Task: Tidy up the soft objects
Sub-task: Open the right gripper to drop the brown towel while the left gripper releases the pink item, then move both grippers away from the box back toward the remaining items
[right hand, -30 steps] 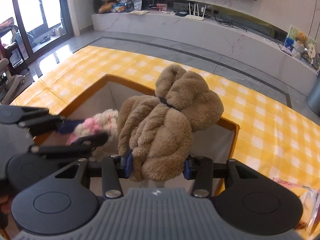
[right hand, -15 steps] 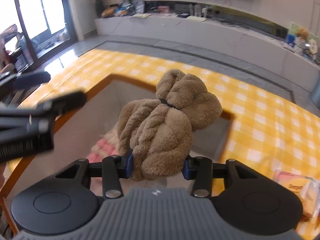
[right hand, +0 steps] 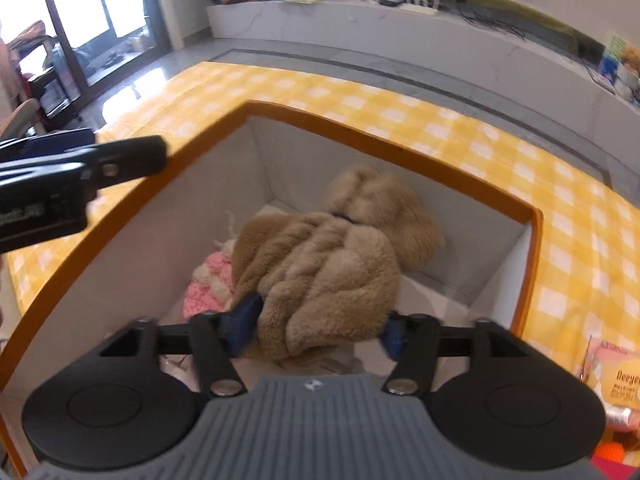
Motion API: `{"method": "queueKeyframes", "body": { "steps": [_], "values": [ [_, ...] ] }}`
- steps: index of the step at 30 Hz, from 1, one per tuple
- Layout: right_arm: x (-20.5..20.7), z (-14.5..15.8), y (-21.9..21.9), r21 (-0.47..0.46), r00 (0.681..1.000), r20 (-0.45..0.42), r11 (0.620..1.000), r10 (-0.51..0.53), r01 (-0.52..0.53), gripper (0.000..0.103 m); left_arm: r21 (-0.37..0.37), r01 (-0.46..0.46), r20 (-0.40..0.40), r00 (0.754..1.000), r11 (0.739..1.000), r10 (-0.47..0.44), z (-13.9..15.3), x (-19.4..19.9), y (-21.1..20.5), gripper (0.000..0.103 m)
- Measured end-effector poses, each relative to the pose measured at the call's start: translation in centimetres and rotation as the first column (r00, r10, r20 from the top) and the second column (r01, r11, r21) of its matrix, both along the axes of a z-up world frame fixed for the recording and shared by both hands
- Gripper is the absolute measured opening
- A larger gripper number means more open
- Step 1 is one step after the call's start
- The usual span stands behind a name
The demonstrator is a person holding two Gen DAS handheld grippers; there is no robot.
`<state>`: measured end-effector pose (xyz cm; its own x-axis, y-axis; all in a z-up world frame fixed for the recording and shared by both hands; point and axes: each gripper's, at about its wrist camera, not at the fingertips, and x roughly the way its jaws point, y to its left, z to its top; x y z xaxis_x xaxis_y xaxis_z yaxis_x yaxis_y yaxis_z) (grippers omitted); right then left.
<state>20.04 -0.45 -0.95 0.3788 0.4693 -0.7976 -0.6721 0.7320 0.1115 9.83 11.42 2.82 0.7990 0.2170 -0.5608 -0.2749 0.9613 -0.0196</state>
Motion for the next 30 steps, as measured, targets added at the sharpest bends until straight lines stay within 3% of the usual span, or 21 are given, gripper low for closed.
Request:
{"method": "queueKeyframes", "body": {
  "steps": [4,5,8,17,21,26,30],
  "values": [
    [-1.3,0.2,0.9,-0.053,0.999,0.035,0.998,0.035,-0.033,0.089,0.032,-0.001,0.001,1.0,0.999,0.001,0.2,-0.2,-0.2,0.099],
    [-1.7,0.4,1.1,-0.093,0.998,0.059,0.996,0.021,-0.015,0.099,0.032,-0.003,0.002,1.0,0.999,0.003,0.2,-0.2,-0.3,0.099],
    [-2.3,1.4,0.9,-0.153,0.992,0.124,0.988,-0.009,0.028,0.1,0.014,-0.004,0.004,1.0,1.0,0.004,0.3,-0.3,-0.1,0.099],
    [-2.6,5.1,-3.1,0.052,0.98,0.176,0.995,-0.097,0.089,0.1,-0.004,-0.016,0.005,1.0,1.0,0.016,0.9,-0.6,0.0,0.099],
    [-3.2,6.7,-4.6,0.148,0.968,0.2,0.981,-0.15,0.122,0.1,0.025,0.0,0.04,0.999,1.0,-0.001,2.2,-1.4,-0.7,0.099],
    [-4.2,8.3,-5.9,0.201,0.951,0.243,0.969,-0.191,0.144,0.1,0.067,0.047,0.075,0.996,0.997,-0.052,3.3,-2.2,-2.4,0.099],
    [-5.1,9.3,-7.1,0.231,0.934,0.277,0.959,-0.226,0.163,0.1,0.028,0.091,0.063,0.994,0.995,-0.092,3.5,-2.0,-3.7,0.099]
  ]
}}
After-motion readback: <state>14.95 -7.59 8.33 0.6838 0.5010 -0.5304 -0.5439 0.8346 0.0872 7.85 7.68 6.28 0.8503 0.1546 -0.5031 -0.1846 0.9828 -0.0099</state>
